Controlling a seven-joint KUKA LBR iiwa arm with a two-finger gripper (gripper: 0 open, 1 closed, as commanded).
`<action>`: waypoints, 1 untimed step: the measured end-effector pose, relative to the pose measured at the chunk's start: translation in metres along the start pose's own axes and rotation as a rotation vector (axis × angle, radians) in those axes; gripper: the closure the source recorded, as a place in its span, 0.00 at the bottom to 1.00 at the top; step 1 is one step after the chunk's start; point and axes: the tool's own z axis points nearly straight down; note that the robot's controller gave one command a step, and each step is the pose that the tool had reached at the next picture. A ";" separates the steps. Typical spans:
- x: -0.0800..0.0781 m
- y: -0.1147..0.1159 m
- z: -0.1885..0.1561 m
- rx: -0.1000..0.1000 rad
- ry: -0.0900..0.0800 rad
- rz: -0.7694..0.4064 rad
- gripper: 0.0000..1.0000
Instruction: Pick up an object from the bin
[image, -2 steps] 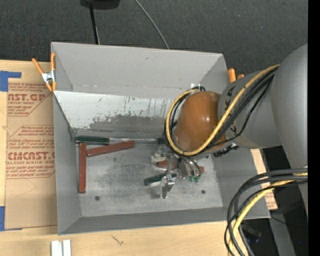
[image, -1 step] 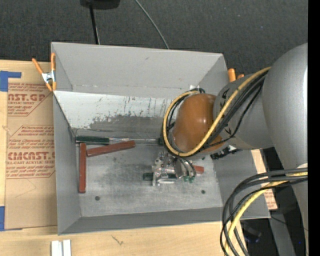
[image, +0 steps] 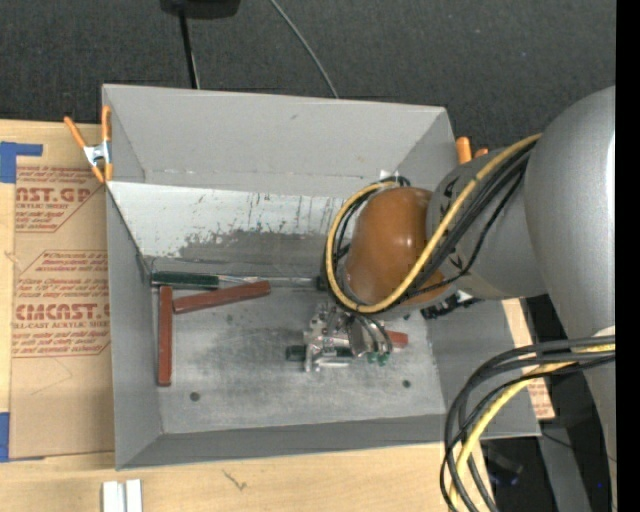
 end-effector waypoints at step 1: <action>-0.024 -0.001 -0.148 -0.001 0.029 -0.339 1.00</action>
Offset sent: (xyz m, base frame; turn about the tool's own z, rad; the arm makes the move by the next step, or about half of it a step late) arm 0.0000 0.0000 0.0000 0.0000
